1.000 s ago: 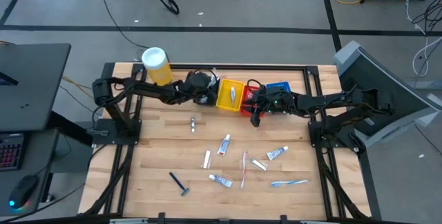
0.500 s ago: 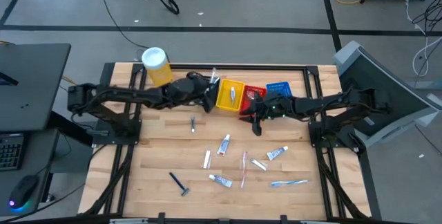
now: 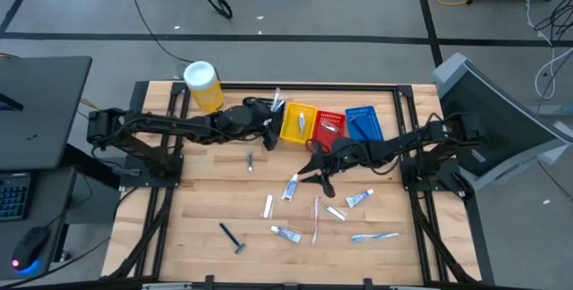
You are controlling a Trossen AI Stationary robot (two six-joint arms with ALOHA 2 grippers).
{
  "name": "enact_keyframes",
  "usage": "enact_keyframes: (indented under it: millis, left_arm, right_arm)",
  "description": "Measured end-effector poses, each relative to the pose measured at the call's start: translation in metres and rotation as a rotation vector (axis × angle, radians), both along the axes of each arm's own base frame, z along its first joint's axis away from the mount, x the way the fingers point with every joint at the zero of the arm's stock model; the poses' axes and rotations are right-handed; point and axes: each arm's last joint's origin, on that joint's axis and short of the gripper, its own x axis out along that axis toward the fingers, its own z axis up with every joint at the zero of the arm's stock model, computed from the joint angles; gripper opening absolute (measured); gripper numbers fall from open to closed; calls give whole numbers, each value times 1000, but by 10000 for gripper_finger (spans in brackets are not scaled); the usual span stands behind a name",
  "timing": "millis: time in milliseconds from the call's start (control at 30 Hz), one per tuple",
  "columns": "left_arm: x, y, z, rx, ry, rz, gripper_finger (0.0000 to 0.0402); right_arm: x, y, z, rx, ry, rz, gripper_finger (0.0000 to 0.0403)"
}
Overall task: Pick & Place Travel size toiletries
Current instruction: Put the white toothpaste into the yellow bin
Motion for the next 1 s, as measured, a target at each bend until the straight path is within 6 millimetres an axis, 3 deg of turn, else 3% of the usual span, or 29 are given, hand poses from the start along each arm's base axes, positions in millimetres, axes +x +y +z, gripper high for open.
enact_keyframes:
  millis: [200,500,700,1000]
  left_arm:
    - [1,-1,0,-10,-3,-26,137]
    - [0,-1,0,-8,1,-27,137]
    - [0,-1,-2,-4,24,-30,137]
    - [-1,-1,-3,14,45,-38,137]
  right_arm:
    - [33,15,-10,-102,41,94,164]
    - [65,15,-26,-347,352,175,166]
    - [62,4,-33,-426,451,163,166]
    - [57,-2,-36,-327,519,181,166]
